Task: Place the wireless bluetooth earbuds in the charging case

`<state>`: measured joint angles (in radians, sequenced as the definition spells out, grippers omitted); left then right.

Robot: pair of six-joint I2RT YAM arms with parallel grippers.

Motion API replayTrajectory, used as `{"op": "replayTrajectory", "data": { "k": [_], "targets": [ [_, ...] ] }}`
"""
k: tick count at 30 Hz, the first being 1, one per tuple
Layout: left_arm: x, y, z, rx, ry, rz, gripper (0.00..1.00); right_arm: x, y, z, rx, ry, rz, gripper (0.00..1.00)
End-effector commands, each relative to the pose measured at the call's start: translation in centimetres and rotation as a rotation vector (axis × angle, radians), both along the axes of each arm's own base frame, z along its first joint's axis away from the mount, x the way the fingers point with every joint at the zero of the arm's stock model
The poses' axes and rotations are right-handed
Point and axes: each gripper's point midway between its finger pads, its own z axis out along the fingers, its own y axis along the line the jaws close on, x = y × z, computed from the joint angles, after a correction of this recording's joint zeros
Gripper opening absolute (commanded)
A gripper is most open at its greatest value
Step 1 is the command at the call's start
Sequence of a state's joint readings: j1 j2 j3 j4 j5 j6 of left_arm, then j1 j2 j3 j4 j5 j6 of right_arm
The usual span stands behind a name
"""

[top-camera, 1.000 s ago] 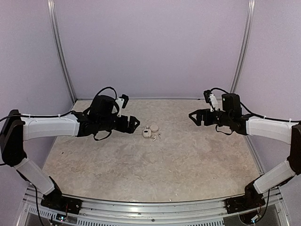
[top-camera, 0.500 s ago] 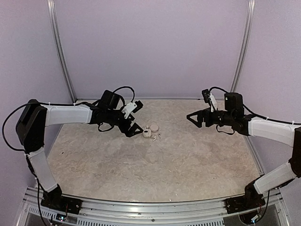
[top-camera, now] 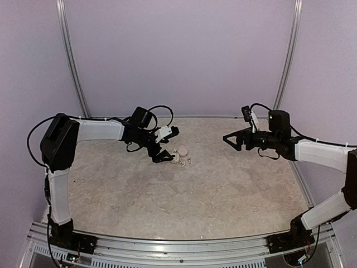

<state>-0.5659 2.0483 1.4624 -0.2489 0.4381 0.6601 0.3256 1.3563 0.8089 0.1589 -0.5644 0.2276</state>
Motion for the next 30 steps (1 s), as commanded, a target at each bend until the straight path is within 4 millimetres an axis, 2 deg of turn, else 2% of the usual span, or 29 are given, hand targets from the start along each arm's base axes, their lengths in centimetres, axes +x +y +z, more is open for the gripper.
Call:
{"op": "replayTrajectory", "data": {
  "k": [1,7,15,27,30],
  "targets": [
    [-0.5,-0.2,-1.9,0.033,0.019,-0.079,0.99,-0.2,0.1,-1.0,0.028,0.025,0.027,0.99],
    [-0.6,-0.9,-3.8,0.068,0.038,-0.103,0.97,-0.3,0.1,-1.7,0.042,0.043,0.043,1.0],
    [0.2,-1.6,-6.4,0.106,0.06,-0.118,0.92,-0.6,0.2,-1.9,0.053,0.054,0.059,0.99],
    [0.3,-2.6,-7.0,0.09,0.062,-0.146,0.87,-0.7,0.1,-2.8,0.072,0.081,0.064,1.0],
    [0.1,-2.8,-7.3,0.099,0.062,-0.148,0.82,-0.8,0.2,-2.7,0.08,0.08,0.066,1.0]
  ]
}}
